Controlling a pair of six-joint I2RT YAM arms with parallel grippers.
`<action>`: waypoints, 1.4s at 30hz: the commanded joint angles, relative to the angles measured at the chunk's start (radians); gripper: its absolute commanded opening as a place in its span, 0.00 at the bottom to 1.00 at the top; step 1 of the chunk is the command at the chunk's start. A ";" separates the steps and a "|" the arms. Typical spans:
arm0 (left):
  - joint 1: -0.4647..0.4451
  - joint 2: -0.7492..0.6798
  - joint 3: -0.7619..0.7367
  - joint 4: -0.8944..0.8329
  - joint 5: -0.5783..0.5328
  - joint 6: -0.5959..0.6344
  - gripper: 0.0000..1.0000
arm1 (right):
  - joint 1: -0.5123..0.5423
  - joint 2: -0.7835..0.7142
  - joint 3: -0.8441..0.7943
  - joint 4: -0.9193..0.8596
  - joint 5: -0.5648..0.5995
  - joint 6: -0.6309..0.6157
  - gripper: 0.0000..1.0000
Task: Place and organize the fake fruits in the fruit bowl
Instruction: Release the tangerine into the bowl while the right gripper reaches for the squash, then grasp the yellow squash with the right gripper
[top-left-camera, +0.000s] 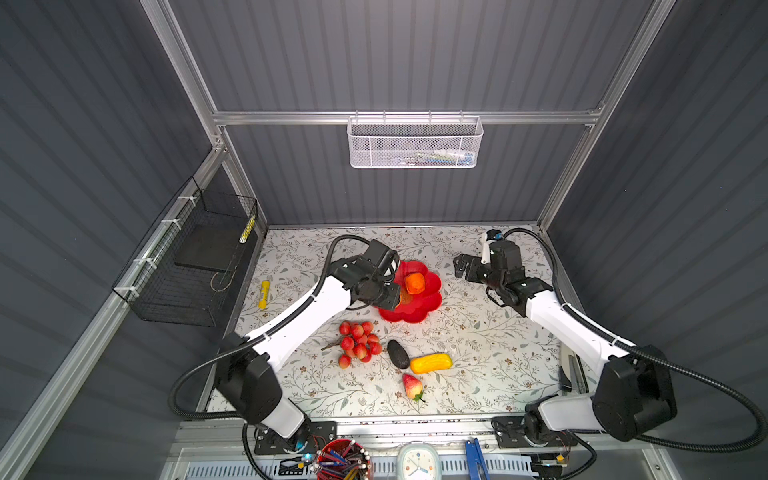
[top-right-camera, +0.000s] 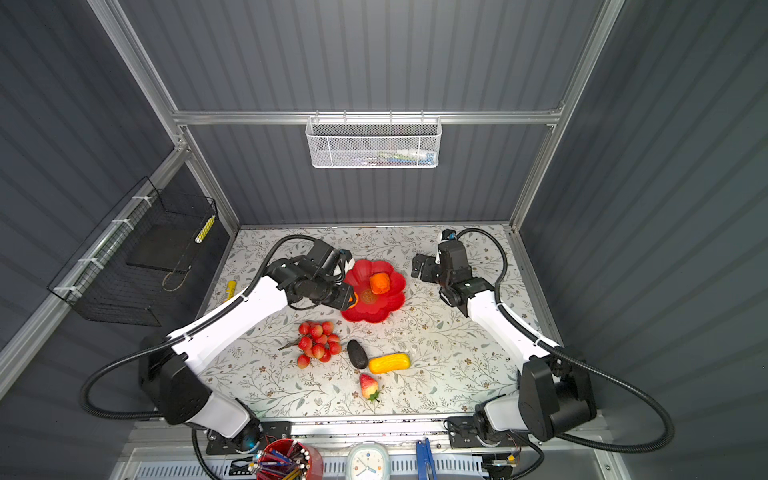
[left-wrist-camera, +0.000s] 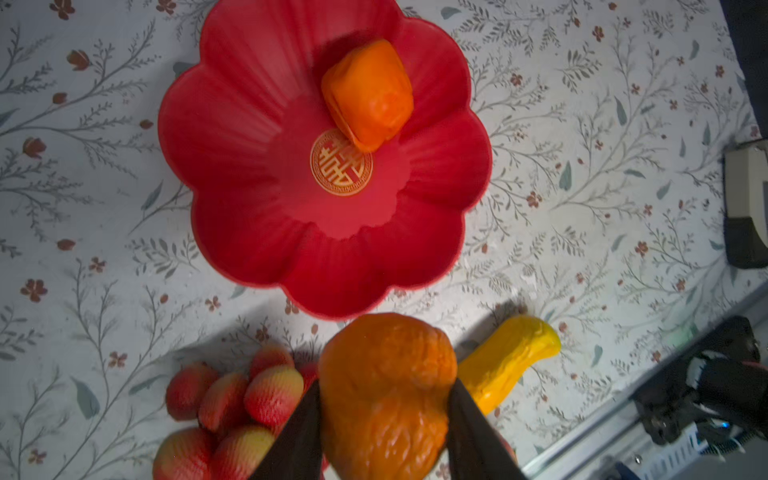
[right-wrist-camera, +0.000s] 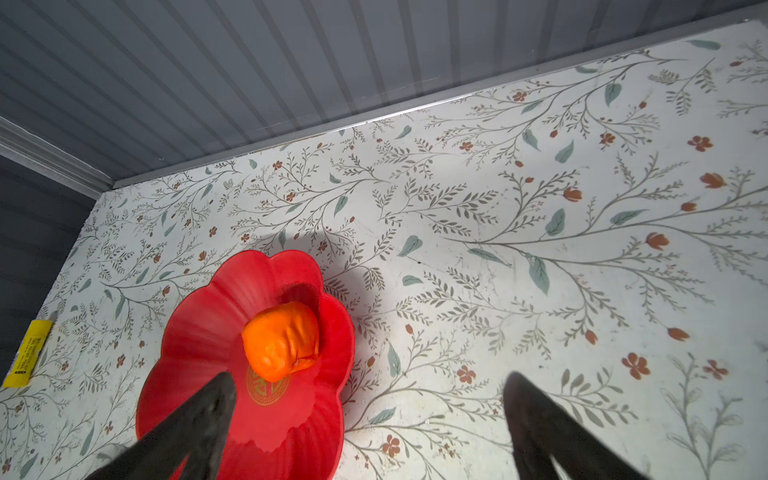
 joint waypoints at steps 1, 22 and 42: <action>0.013 0.111 0.062 0.107 -0.026 0.069 0.37 | 0.001 -0.039 -0.036 -0.075 -0.031 0.016 0.99; 0.042 0.406 0.180 0.175 -0.109 0.040 0.78 | 0.297 -0.068 -0.175 -0.401 -0.081 0.061 0.99; 0.066 -0.210 -0.226 0.512 -0.371 -0.032 1.00 | 0.406 -0.057 -0.268 -0.377 -0.441 0.380 0.99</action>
